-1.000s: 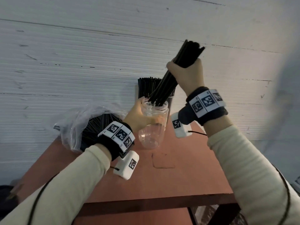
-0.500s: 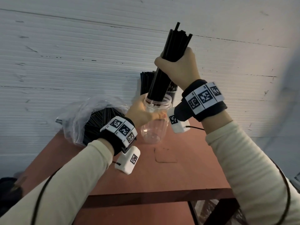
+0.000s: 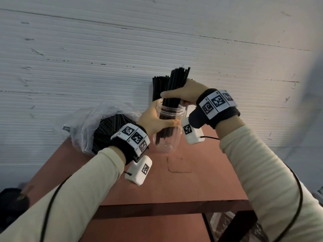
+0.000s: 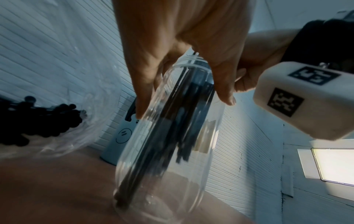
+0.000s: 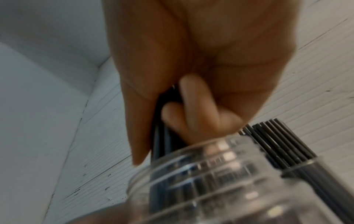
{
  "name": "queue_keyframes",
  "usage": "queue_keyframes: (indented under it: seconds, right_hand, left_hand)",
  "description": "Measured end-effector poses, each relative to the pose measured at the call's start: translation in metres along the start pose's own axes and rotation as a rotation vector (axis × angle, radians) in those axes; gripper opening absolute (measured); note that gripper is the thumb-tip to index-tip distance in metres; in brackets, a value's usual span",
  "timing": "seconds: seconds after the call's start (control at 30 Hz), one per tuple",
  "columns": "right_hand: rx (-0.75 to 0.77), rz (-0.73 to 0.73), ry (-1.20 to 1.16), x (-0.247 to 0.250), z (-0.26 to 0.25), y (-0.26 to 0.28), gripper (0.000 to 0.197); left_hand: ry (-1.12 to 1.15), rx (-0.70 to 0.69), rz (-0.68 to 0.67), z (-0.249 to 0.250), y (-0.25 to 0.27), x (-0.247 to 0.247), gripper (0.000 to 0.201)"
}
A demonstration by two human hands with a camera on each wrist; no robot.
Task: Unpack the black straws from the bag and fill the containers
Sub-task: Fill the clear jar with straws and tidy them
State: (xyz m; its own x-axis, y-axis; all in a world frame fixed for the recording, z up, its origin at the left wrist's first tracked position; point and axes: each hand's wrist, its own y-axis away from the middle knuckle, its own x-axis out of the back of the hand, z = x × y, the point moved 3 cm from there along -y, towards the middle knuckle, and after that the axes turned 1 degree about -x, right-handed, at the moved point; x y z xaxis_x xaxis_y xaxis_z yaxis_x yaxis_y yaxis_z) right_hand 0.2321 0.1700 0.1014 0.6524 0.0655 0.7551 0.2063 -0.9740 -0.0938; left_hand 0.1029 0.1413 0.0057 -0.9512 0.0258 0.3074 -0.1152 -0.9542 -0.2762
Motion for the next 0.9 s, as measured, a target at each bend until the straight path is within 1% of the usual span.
queue_keyframes:
  seconds: [0.03, 0.07, 0.13, 0.2, 0.23, 0.3, 0.33, 0.37, 0.43, 0.47, 0.5, 0.53, 0.57, 0.6, 0.63, 0.67, 0.7, 0.73, 0.8, 0.83, 0.9]
  right_hand:
    - [-0.013, -0.071, 0.011, -0.003, 0.002, -0.001, 0.05]
    - [-0.023, -0.108, 0.013, -0.003, 0.004, -0.002, 0.053]
    - [-0.042, -0.133, 0.0, -0.002, 0.002, 0.0, 0.055]
    - [-0.033, -0.145, 0.011, 0.001, -0.001, 0.002, 0.072]
    - [-0.014, -0.135, 0.07, 0.002, -0.004, 0.006, 0.074]
    - [0.029, -0.083, 0.253, 0.006, -0.009, 0.014, 0.063]
    - [0.04, -0.053, 0.308, 0.008, -0.01, 0.018, 0.06]
    - [0.047, -0.031, 0.32, 0.009, -0.012, 0.023, 0.063]
    - [0.07, 0.044, 0.303, 0.01, -0.015, 0.03, 0.074]
    - [0.111, 0.114, 0.3, 0.01, -0.017, 0.032, 0.075]
    - [0.17, 0.205, 0.289, 0.01, -0.021, 0.034, 0.07]
    - [0.255, 0.308, 0.251, 0.008, -0.025, 0.037, 0.061]
    - [0.353, 0.411, 0.19, 0.006, -0.031, 0.041, 0.048]
    - [0.453, 0.492, 0.121, 0.003, -0.038, 0.047, 0.035]
    - [0.537, 0.53, 0.061, -0.003, -0.045, 0.053, 0.024]
    - [0.592, 0.519, 0.005, -0.012, -0.051, 0.058, 0.015]
    - [0.618, 0.471, -0.041, -0.023, -0.055, 0.06, 0.01]
    - [0.625, 0.41, -0.067, -0.036, -0.059, 0.061, 0.007]
    - [0.604, 0.288, -0.061, -0.063, -0.061, 0.058, 0.009]
    - [0.565, 0.205, -0.029, -0.078, -0.061, 0.054, 0.011]
    - [0.462, -0.007, 0.105, -0.109, -0.059, 0.044, 0.017]
  left_hand:
    - [-0.003, -0.003, 0.004, 0.0, 0.0, 0.0, 0.084]
    - [-0.006, -0.007, 0.012, 0.0, 0.0, 0.0, 0.081]
    - [0.013, -0.014, 0.02, 0.001, 0.001, 0.0, 0.079]
    - [0.024, -0.023, 0.018, 0.002, 0.002, 0.0, 0.071]
    - [0.024, -0.02, 0.018, 0.002, 0.002, -0.001, 0.068]
    - [0.047, -0.019, 0.008, 0.003, 0.002, -0.003, 0.067]
    - [0.06, -0.019, -0.01, 0.004, 0.002, -0.003, 0.07]
    - [0.065, -0.011, -0.034, 0.004, 0.002, -0.003, 0.075]
    - [0.026, 0.008, -0.09, 0.004, 0.002, 0.001, 0.094]
    - [-0.031, 0.023, -0.109, 0.003, 0.002, 0.005, 0.104]
    - [-0.095, 0.04, -0.108, 0.003, 0.003, 0.01, 0.112]
    - [-0.145, 0.053, -0.083, 0.003, 0.005, 0.017, 0.114]
    - [-0.177, 0.046, -0.041, 0.004, 0.008, 0.026, 0.107]
    - [-0.203, 0.007, 0.016, 0.006, 0.011, 0.036, 0.095]
    - [-0.233, -0.042, 0.081, 0.009, 0.015, 0.047, 0.079]
    - [-0.261, -0.097, 0.146, 0.013, 0.021, 0.059, 0.062]
    - [-0.269, -0.136, 0.209, 0.015, 0.026, 0.071, 0.049]
    - [-0.259, -0.163, 0.267, 0.018, 0.031, 0.083, 0.04]
    - [-0.259, -0.184, 0.361, 0.019, 0.04, 0.108, 0.034]
    - [-0.289, -0.192, 0.392, 0.019, 0.045, 0.119, 0.033]
    - [-0.382, -0.189, 0.422, 0.016, 0.053, 0.138, 0.031]
